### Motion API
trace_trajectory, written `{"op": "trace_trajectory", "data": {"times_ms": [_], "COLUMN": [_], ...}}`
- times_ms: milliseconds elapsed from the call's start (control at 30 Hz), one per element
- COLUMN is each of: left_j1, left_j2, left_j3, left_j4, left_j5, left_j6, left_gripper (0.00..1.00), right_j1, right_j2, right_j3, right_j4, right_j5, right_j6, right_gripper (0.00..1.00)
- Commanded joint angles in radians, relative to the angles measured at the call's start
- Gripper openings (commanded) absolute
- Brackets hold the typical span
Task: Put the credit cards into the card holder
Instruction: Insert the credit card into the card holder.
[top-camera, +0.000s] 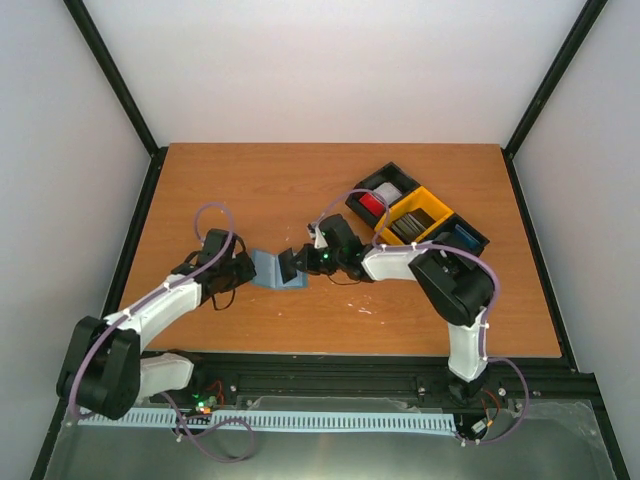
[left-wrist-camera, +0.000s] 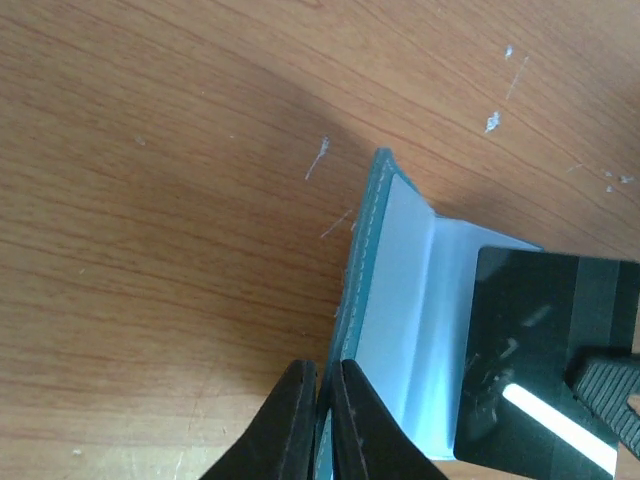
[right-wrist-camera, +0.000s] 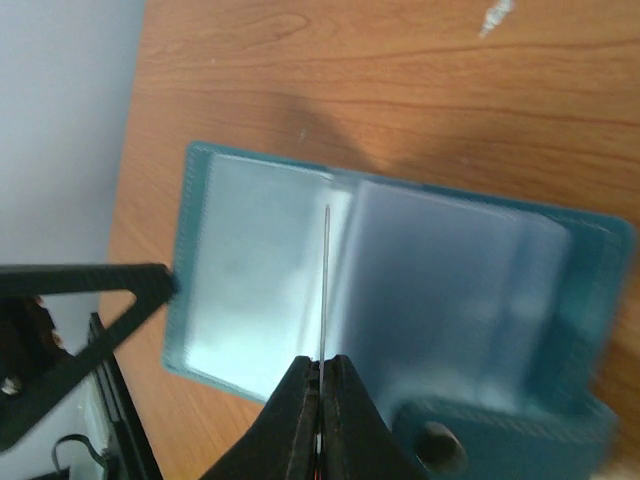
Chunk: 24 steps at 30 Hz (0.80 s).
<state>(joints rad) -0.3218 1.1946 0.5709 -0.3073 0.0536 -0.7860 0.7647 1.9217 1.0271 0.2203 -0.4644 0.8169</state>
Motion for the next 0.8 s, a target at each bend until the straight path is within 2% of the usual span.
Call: {"op": "trace_trajectory", "data": {"times_ms": [0, 233, 433, 767], "left_j1": [-0.003, -0.004, -0.003, -0.003], "left_j2": [0.061, 0.123, 0.178, 0.213], "left_j3": [-0.005, -0.012, -0.012, -0.021], "left_j4": [0.055, 0.082, 0.094, 0.102], "left_j5": [-0.016, -0.017, 0.017, 0.056], "left_j6": [0.040, 0.053, 0.059, 0.056], "left_gripper": [0.07, 0.07, 0.07, 0.05], "right_j1": [0.013, 0.016, 0.016, 0.017], "right_j2": [0.064, 0.123, 0.088, 0.108], "right_j3": [0.054, 0.065, -0.004, -0.023], "right_j4": [0.121, 0.126, 0.154, 0.197], "right_j5": [-0.007, 0.019, 0.087, 0.028], "right_j6": [0.105, 0.124, 0.135, 0.182], "right_gripper": [0.03, 0.03, 0.03, 0.03]}}
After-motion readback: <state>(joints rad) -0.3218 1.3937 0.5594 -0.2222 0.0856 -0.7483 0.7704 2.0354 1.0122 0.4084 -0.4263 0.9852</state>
